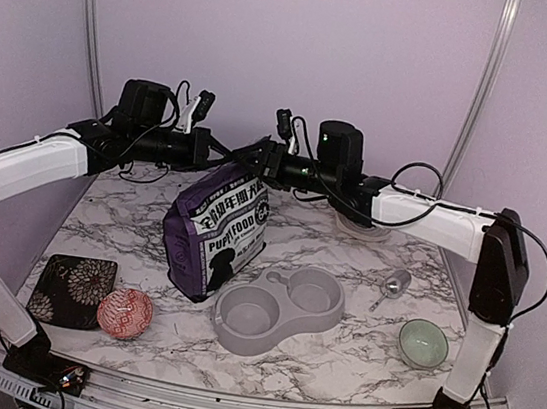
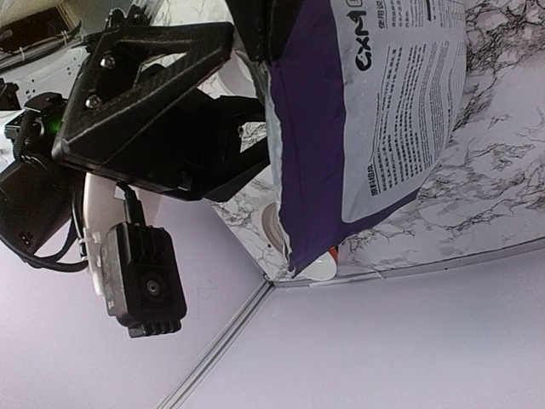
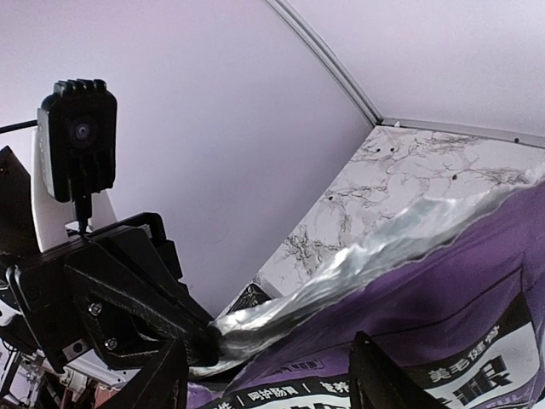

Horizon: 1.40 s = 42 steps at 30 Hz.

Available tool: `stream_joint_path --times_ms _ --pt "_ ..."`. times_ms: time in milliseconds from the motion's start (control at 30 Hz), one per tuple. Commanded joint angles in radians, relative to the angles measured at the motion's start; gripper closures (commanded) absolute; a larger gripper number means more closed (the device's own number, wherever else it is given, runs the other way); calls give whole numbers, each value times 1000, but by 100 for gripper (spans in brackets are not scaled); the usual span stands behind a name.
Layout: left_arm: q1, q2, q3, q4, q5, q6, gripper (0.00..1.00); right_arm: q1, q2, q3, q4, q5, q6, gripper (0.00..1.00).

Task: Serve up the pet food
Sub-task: Open the seal of the pet food bag.

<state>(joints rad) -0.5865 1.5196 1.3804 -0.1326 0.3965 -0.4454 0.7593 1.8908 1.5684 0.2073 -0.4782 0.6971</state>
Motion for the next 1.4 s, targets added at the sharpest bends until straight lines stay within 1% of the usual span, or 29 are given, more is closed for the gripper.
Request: stream_joint_path --times_ms 0,67,367,500,700,867,1000,1033,1067,1167,1200,1233,1267,1367 --pt "-9 -39 -17 -51 46 -4 100 9 56 80 -10 14 35 40" --pt "-9 -36 -17 -51 52 -3 100 12 71 96 -26 10 30 45" --pt "-9 -46 -22 -51 37 4 100 12 57 74 -93 54 -35 87" --pt "-9 -59 -27 -56 10 14 100 8 31 61 -150 98 -94 100" --pt "-10 -81 -30 -85 -53 42 100 -16 -30 10 -214 141 -166 100" --pt "-10 -85 -30 -89 -72 48 100 -34 -80 -25 -255 170 -200 100" --pt "-10 -80 -25 -88 -67 44 100 -37 -99 -28 -251 150 -213 100" --pt "-10 -77 -24 -89 -64 44 100 -37 -97 -27 -245 132 -214 97" --pt "-9 -75 -22 -88 -60 43 100 -37 -96 -24 -239 114 -215 88" --pt "-9 -72 -19 -90 -58 41 100 -36 -94 -11 -217 68 -197 51" --pt "-9 -70 -17 -89 -56 41 100 -33 -92 -5 -212 61 -190 43" --pt "-10 -69 -15 -89 -55 40 100 -30 -91 1 -210 58 -185 37" --pt "-10 -66 -14 -89 -54 40 100 -27 -88 11 -210 59 -180 34" --pt "-9 -60 -6 -87 -52 39 100 -20 -73 40 -221 77 -155 31"
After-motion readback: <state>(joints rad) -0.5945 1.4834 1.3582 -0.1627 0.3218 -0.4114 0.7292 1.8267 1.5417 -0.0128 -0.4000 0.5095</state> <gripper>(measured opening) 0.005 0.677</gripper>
